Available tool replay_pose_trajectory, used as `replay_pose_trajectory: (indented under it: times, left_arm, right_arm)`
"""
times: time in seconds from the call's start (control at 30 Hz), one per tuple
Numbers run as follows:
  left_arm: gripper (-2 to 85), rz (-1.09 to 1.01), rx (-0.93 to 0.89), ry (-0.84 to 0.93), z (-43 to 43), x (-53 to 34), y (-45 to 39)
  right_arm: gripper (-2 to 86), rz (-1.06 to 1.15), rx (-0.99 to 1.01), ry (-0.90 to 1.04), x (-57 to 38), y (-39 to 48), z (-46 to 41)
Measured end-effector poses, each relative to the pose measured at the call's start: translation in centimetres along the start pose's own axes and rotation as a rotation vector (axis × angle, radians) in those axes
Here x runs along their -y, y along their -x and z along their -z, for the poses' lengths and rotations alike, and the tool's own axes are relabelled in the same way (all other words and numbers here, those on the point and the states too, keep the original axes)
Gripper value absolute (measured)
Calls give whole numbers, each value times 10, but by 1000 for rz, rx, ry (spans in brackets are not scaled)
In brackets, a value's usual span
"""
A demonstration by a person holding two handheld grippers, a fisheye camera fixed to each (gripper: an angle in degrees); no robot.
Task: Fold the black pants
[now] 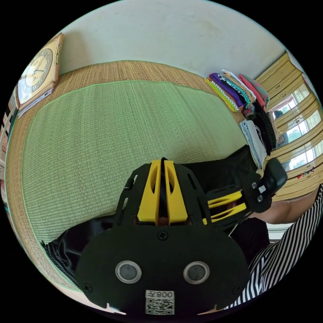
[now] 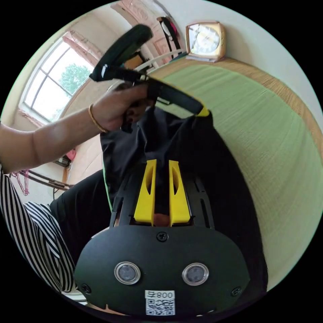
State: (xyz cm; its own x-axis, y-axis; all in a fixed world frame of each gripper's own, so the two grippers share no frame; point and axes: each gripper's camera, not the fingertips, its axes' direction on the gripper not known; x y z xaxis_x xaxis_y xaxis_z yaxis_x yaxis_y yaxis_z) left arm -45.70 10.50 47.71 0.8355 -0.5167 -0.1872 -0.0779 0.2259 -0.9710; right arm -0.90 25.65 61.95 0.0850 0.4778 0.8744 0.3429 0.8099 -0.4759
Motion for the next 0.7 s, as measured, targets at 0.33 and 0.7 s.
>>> replay_pose_trajectory:
  times: [0.33,0.7]
  left_arm:
    - [16,1,-31,-138,18,-26,-1]
    - [17,-94,-118,-180,54,-78,-19]
  right_arm:
    - [62,-5,-20,-49,-3,-1,2]
    - [40,-144,48,-308,-7,-66,90]
